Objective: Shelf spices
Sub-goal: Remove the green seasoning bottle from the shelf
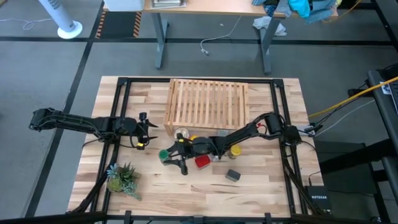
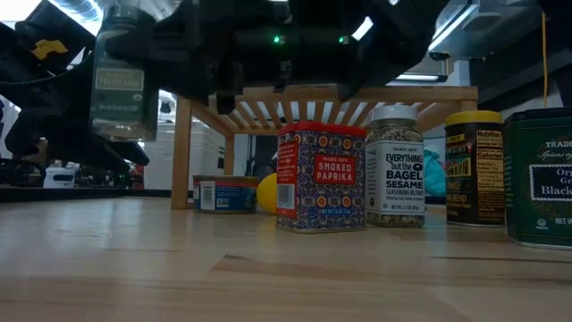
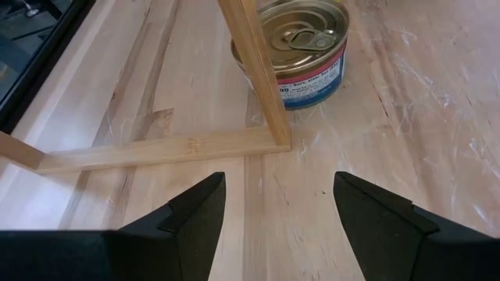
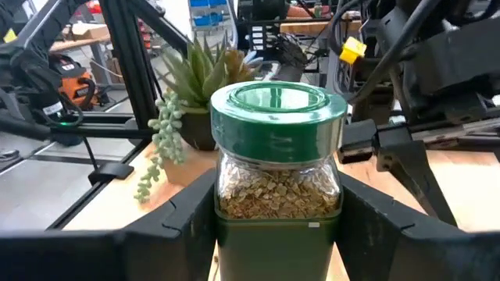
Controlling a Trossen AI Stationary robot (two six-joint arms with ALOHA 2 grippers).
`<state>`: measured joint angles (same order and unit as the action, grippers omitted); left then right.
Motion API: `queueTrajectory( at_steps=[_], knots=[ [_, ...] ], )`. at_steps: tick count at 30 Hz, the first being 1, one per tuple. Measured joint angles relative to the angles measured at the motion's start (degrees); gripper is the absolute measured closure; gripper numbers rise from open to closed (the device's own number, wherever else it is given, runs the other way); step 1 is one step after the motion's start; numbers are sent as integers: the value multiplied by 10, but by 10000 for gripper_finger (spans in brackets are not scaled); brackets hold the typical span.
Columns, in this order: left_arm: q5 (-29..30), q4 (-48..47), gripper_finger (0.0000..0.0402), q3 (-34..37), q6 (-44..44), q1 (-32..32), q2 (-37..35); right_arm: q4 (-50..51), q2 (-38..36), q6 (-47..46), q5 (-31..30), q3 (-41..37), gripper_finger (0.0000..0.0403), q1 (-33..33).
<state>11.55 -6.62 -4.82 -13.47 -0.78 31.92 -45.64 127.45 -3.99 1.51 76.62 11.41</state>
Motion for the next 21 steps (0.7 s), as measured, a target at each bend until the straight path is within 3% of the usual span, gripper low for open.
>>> queueTrajectory(
  at_steps=[8,21],
  knots=[
    [0,0,169,0,0,0,0,29,22,1,42,43,194,-18],
    [0,-1,169,0,0,0,0,22,34,24,42,49,194,-17]
  ],
)
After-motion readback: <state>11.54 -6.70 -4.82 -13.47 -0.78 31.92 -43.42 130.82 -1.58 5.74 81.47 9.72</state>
